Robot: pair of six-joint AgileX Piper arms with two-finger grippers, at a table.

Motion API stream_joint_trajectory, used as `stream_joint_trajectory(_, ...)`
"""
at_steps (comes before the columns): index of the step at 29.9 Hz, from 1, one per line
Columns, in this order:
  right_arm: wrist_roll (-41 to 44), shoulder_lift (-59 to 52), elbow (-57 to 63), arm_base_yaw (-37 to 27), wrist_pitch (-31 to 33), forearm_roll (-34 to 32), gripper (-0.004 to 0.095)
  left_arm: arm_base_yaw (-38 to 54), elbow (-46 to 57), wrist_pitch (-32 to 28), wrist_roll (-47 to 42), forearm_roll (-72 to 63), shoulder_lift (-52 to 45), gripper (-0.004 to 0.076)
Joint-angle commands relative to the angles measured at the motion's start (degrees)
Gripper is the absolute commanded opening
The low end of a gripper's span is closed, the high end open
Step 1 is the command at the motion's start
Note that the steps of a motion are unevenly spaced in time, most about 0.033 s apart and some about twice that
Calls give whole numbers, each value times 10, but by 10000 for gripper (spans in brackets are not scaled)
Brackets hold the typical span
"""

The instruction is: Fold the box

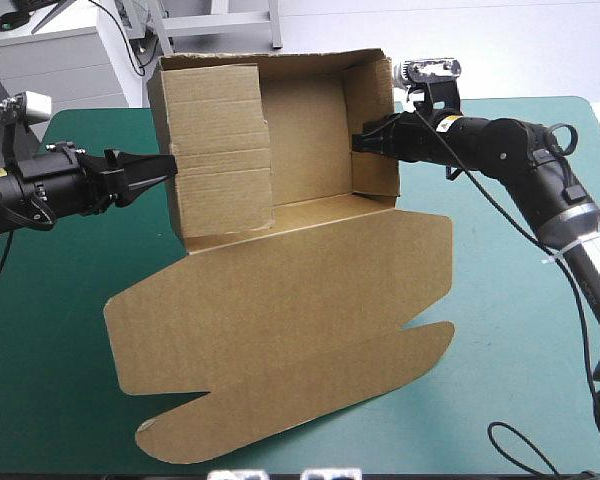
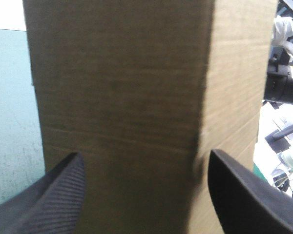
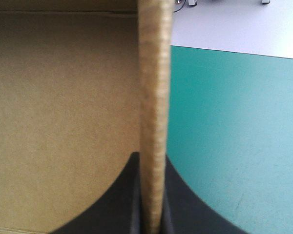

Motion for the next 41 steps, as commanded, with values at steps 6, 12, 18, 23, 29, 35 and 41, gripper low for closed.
stream_joint_trajectory(6, 8, -12, -17, 5, -29, 25, -7, -4, -14, 22, -5, -35, -20, 513)
stream_joint_trajectory(12, 9, -10, -18, 37, -48, 7, 1, -4, -14, 21, -5, 2, -19, 513)
stream_joint_trajectory(18, 44, 2, -41, 70, -57, -18, 1, -4, -14, 13, -5, 53, -19, 513)
stream_joint_trajectory(23, 92, 16, -97, 100, -33, -89, 1, -4, -14, 14, -41, 95, -19, 513)
stream_joint_trajectory(29, 148, 21, -144, 155, -17, -194, 1, -4, -14, 3, -92, 187, -17, 513)
stream_joint_trajectory(35, 157, 21, -156, 172, 10, -209, 1, -4, -14, -3, -107, 261, -14, 505)
stream_joint_trajectory(41, 157, 21, -155, 172, 29, -214, 1, -4, -14, -20, -108, 263, -14, 319)
